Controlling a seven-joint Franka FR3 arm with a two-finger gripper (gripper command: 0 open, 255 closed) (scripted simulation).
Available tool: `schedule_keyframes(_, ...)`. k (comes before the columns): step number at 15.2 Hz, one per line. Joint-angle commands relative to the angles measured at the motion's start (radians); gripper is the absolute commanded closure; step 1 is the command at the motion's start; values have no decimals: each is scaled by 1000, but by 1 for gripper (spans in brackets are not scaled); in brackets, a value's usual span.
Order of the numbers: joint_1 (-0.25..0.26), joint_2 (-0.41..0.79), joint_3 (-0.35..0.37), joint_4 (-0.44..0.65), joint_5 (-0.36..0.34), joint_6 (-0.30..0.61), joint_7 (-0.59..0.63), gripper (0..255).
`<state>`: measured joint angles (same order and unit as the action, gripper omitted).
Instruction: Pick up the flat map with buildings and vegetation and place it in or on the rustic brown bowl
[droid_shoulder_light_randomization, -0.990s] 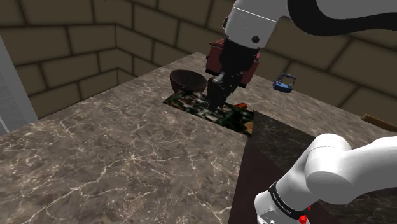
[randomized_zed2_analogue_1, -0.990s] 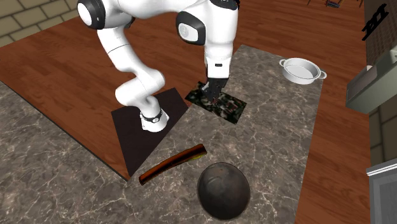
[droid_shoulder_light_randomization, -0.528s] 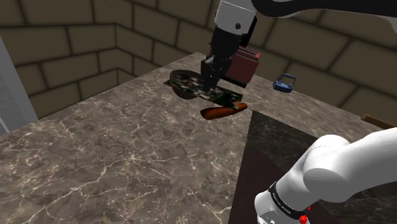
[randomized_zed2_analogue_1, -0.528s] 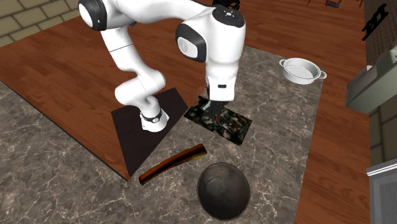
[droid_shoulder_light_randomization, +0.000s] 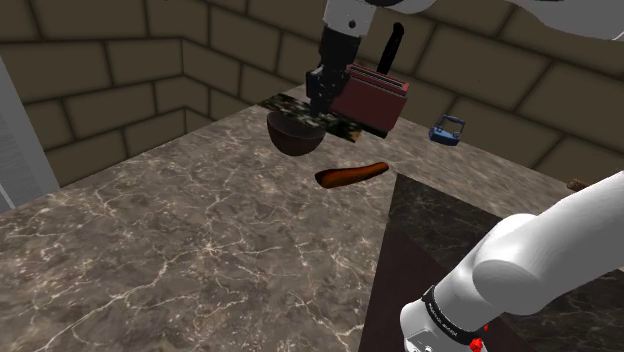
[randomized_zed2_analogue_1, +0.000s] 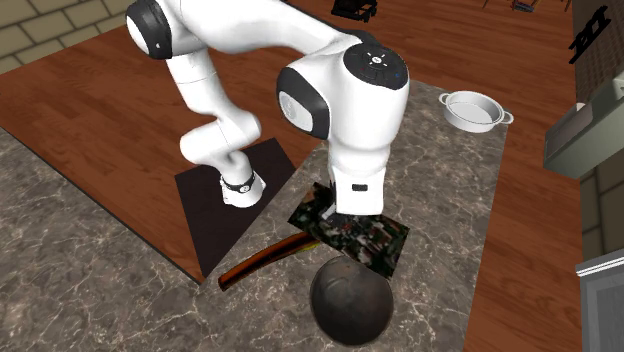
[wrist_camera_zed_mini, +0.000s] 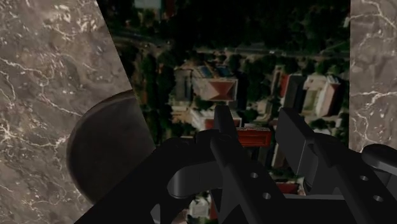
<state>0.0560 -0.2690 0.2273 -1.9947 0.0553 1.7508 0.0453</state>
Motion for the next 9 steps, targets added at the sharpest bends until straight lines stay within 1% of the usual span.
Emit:
schedule_keyframes(1,-13,54,-12,56,-15,-4,-21,255)
schedule_keyframes(5,-40,180,-38,196,-43,-20,-64,255)
schedule_keyframes(9,-61,313,-60,359,-66,-52,-104,255)
